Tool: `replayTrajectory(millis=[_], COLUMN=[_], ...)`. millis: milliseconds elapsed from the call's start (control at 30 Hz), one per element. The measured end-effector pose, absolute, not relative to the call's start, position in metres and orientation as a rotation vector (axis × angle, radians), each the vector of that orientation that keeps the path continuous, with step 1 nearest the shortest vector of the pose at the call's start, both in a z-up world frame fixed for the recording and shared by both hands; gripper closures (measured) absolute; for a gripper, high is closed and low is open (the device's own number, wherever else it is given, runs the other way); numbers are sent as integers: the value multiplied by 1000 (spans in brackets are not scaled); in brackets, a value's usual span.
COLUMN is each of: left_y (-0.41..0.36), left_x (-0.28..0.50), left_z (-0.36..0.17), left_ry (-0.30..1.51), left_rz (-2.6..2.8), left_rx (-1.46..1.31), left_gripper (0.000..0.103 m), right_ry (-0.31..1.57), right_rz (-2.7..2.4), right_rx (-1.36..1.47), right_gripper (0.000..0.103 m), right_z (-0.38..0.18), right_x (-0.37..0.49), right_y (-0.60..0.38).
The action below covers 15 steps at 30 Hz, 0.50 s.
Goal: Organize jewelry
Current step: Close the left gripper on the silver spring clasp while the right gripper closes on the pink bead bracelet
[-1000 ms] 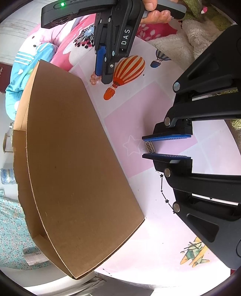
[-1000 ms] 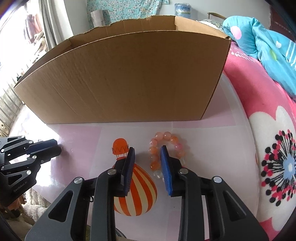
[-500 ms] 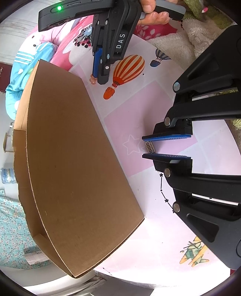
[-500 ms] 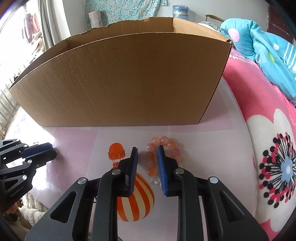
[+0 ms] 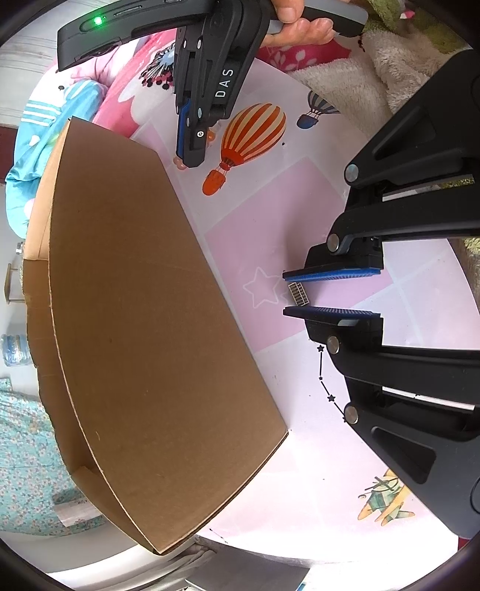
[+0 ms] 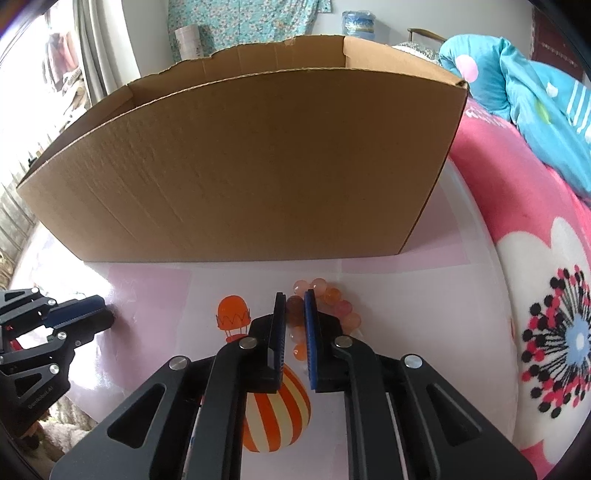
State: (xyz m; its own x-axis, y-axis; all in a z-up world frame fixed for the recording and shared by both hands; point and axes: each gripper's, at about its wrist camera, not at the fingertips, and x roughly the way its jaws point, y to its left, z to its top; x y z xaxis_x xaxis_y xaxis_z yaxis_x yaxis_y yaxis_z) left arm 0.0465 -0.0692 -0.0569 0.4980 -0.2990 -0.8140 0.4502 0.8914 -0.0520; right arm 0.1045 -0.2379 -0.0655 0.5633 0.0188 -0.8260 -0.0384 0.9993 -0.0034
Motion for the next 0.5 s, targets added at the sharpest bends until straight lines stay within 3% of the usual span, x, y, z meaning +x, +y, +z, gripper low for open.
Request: replayTrajectory(millis=[500], left_y=[-71], left_x=[47], left_z=[-57], left_ry=[950], left_rz=[-452], left_rx=[177], left_gripper=[91], right_ry=[972], right_rz=[80], right_rx=[96], right_gripper=[93], right_z=[-59], right_x=[107], right_y=[-249])
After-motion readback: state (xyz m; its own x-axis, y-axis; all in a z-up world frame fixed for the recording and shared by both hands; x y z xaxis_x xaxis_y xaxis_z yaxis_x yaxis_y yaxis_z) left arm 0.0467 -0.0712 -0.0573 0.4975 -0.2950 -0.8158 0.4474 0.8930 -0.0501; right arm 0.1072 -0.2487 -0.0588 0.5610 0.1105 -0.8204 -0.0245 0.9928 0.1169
